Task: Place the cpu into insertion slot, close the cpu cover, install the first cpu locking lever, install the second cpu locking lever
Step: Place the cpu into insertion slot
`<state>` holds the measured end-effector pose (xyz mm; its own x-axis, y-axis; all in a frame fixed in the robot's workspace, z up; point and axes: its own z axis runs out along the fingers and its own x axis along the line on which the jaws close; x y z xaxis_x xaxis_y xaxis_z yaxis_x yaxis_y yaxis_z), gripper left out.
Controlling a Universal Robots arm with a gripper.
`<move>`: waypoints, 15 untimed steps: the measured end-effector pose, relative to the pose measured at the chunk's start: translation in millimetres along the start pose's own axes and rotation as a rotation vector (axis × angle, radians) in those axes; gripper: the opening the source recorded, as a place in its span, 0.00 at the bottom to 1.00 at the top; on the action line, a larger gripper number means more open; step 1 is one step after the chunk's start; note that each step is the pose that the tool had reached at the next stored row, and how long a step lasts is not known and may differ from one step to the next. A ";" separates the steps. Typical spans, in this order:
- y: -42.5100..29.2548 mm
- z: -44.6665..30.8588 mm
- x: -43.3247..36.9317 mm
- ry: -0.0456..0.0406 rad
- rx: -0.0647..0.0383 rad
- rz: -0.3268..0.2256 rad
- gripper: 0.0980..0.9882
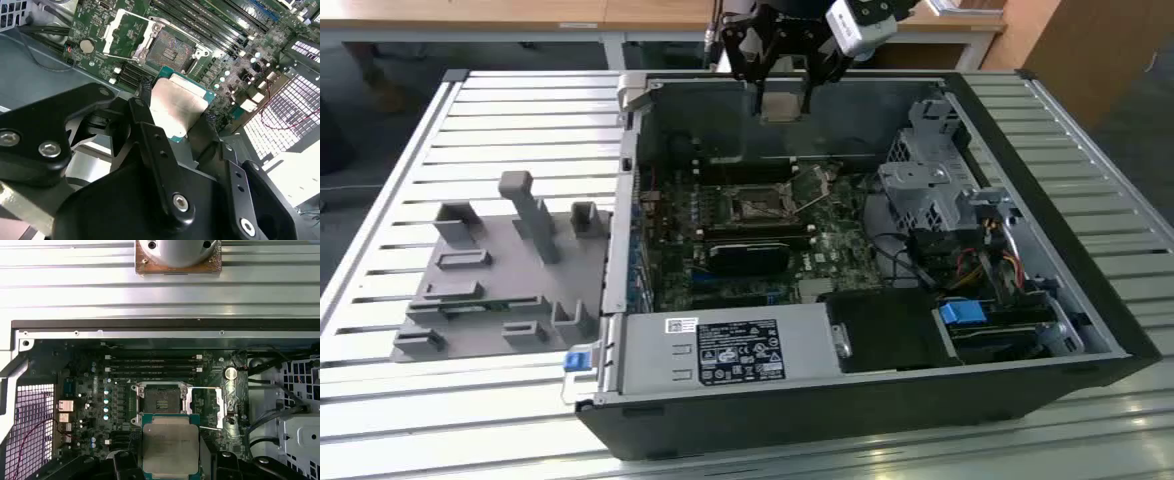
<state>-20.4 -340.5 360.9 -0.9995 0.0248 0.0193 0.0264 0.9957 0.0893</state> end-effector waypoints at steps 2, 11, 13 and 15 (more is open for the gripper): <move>0.0 0.0 0.0 0.0000 0.000 0.000 0.50; 0.0 0.0 0.0 -0.0014 0.000 0.016 0.50; 0.0 0.0 0.1 -0.0020 0.000 0.022 0.50; 0.0 0.0 0.1 -0.0025 -0.001 0.028 0.50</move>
<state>-20.5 -340.4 360.9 -0.9984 0.0527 0.0193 0.0542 0.9945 0.0893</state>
